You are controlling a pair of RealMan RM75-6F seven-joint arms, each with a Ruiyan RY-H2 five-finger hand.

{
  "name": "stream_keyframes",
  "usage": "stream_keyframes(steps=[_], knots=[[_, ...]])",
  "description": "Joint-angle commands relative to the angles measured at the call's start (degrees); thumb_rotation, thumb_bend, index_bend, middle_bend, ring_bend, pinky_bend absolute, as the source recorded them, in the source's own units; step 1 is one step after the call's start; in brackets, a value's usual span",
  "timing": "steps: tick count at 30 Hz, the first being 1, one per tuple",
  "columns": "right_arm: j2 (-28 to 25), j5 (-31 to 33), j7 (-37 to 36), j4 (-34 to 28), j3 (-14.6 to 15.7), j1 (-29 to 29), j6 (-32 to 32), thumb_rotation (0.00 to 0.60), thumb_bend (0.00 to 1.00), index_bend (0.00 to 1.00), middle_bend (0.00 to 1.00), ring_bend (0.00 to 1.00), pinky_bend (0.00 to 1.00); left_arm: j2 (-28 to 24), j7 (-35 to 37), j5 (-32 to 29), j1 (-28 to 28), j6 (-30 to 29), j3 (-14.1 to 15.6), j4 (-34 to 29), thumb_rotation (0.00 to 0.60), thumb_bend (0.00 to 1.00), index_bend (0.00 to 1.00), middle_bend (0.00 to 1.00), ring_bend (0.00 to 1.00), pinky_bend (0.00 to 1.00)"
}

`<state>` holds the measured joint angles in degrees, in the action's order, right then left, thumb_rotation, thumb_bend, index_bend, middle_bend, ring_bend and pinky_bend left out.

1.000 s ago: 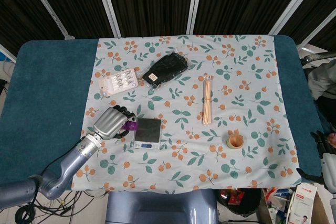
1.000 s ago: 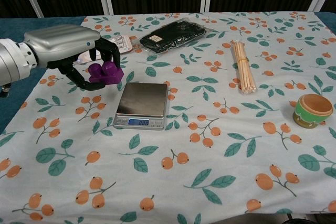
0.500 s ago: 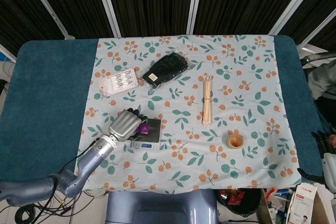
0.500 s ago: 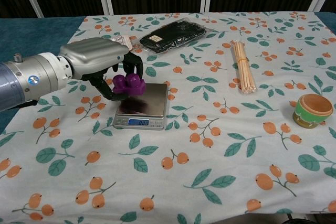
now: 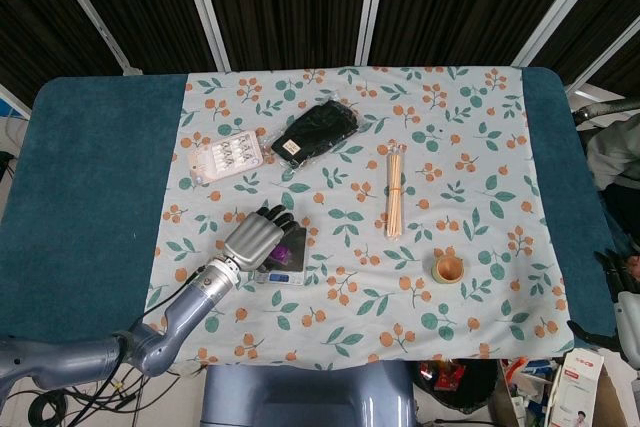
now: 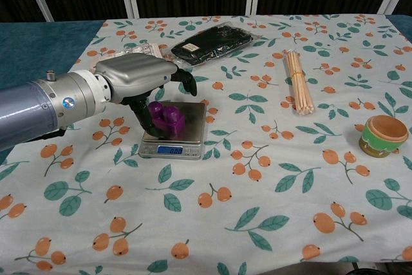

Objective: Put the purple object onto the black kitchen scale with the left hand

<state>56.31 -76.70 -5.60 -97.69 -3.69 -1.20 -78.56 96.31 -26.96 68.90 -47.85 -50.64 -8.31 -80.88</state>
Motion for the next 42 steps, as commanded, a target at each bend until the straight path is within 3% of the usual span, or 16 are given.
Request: stream_keyframes(steps=[1, 6, 11, 16, 20, 25, 29, 35, 42], knots=[[0.0, 0.0, -0.1, 0.1, 0.0, 0.0, 0.0, 0.600, 0.08, 0.02, 0.01, 0.16, 0.19, -1.2, 3.0, 0.8, 0.5, -1.4, -0.9, -2.9, 0.600, 0.00, 0.24, 0.18, 0.07, 0.24], [-0.1, 0.2, -0.4, 0.2, -0.1, 0.0, 0.0, 0.600, 0.08, 0.02, 0.01, 0.16, 0.19, -6.8, 6.2, 3.5, 2.6, -5.5, -1.8, -10.1, 0.600, 0.00, 0.24, 0.20, 0.07, 0.23], [0.0, 0.1, -0.2, 0.1, 0.0, 0.1, 0.0, 0.600, 0.08, 0.02, 0.01, 0.16, 0.19, -15.2, 6.8, 6.7, 6.5, -10.4, -0.1, -17.7, 0.600, 0.05, 0.24, 0.20, 0.07, 0.23], [0.0, 0.4, 0.2, -0.1, -0.2, 0.2, -0.4, 0.600, 0.08, 0.02, 0.01, 0.16, 0.19, -24.0, 10.9, 13.7, 13.1, -17.9, 4.7, -22.9, 0.600, 0.05, 0.25, 0.22, 0.08, 0.23], [0.2, 0.4, 0.8, -0.4, -0.2, 0.2, -0.7, 0.600, 0.08, 0.02, 0.01, 0.16, 0.19, -29.0, 12.9, 18.8, 18.8, -24.2, 9.2, -21.6, 0.600, 0.05, 0.25, 0.21, 0.08, 0.23], [0.4, 0.1, 1.5, -0.6, -0.2, 0.4, -1.3, 0.600, 0.08, 0.02, 0.01, 0.16, 0.19, -31.0, 16.9, 23.4, 25.7, -31.5, 14.1, -18.5, 0.600, 0.05, 0.24, 0.21, 0.08, 0.22], [0.4, -0.2, 1.6, -0.6, -0.2, 0.5, -1.6, 0.600, 0.08, 0.02, 0.01, 0.16, 0.19, -32.8, 19.2, 22.9, 30.7, -34.5, 17.3, -17.8, 0.600, 0.05, 0.22, 0.19, 0.08, 0.18], [0.5, -0.8, 1.1, -0.3, -0.2, 0.5, -1.9, 0.600, 0.08, 0.02, 0.01, 0.16, 0.19, -32.2, 24.0, 17.8, 35.8, -37.5, 16.3, -15.1, 0.600, 0.05, 0.18, 0.13, 0.02, 0.07], [0.6, -1.7, 0.7, 0.0, 0.0, 0.5, -2.2, 0.600, 0.08, 0.02, 0.01, 0.16, 0.19, -31.1, 22.6, 17.4, 38.0, -41.3, 13.2, -14.1, 0.600, 0.05, 0.17, 0.12, 0.01, 0.06]])
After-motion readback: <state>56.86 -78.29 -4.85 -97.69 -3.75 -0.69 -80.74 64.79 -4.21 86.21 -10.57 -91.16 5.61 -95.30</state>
